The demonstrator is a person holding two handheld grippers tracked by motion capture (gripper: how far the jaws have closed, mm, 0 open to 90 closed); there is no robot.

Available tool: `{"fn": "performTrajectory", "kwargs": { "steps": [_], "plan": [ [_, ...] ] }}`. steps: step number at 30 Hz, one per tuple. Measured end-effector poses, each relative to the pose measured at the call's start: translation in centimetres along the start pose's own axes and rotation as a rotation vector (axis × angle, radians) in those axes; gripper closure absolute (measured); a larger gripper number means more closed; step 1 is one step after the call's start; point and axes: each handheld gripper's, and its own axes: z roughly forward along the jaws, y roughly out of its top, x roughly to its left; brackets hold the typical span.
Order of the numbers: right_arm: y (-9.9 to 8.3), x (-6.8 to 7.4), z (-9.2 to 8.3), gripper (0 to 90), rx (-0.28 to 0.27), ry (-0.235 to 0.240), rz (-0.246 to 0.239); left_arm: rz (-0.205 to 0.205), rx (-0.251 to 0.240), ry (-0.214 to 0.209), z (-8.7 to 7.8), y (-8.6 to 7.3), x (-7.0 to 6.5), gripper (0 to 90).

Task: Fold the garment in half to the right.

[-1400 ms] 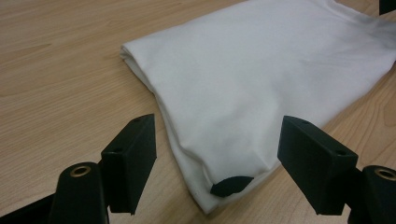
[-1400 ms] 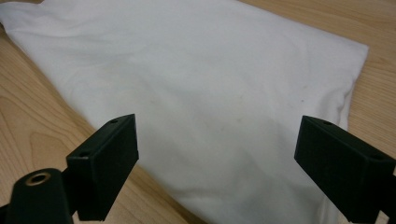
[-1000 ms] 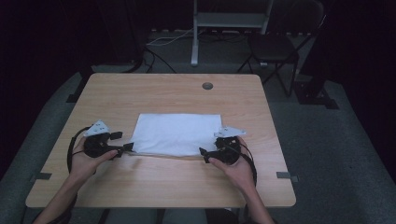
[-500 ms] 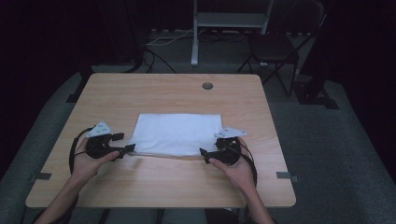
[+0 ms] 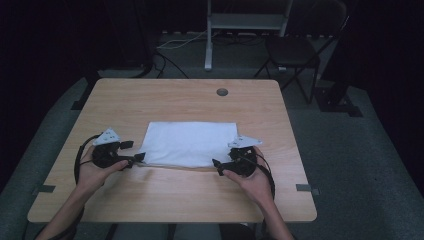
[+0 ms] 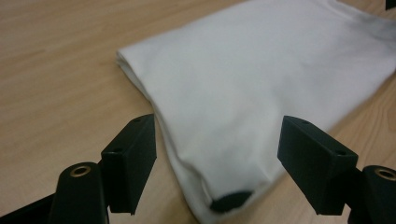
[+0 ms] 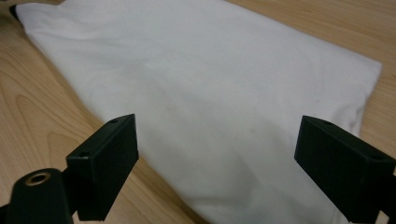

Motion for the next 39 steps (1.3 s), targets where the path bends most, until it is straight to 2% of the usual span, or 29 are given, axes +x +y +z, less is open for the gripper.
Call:
{"fn": "performTrajectory", "kwargs": {
  "steps": [5,8,13,18,22,26,30,34,37,39],
  "plan": [
    [0.9,0.4,0.3,12.9,-0.002,0.014,-0.027,-0.003,0.017,0.019,1.1,2.6,1.6,27.8],
    [1.2,0.7,0.6,12.9,0.000,0.022,-0.042,-0.001,0.066,0.039,2.6,4.0,3.2,27.8],
    [1.8,1.2,0.7,12.9,-0.004,0.034,-0.057,-0.065,0.146,0.052,5.5,5.3,5.8,27.8],
    [2.3,1.3,0.5,12.9,-0.008,0.038,-0.065,-0.108,0.200,0.050,7.7,5.5,7.2,27.9],
    [2.5,1.2,0.5,12.9,-0.009,0.040,-0.071,-0.138,0.216,0.041,9.2,5.2,7.7,27.9],
    [2.5,1.2,0.6,12.9,-0.009,0.046,-0.076,-0.142,0.221,0.031,10.1,5.2,7.6,27.9],
    [2.5,1.3,0.7,12.9,-0.005,0.047,-0.077,-0.166,0.196,0.018,10.5,5.1,7.6,28.1],
    [2.4,1.3,0.8,12.9,-0.004,0.048,-0.078,-0.098,0.189,0.045,10.4,4.9,6.8,41.1],
    [2.4,1.5,1.0,12.9,0.001,0.051,-0.078,-0.093,0.178,0.065,10.4,4.8,6.4,52.0],
    [2.4,1.6,1.2,12.9,0.000,0.054,-0.085,-0.111,0.168,0.073,10.4,4.7,6.2,59.0]
  ]
}}
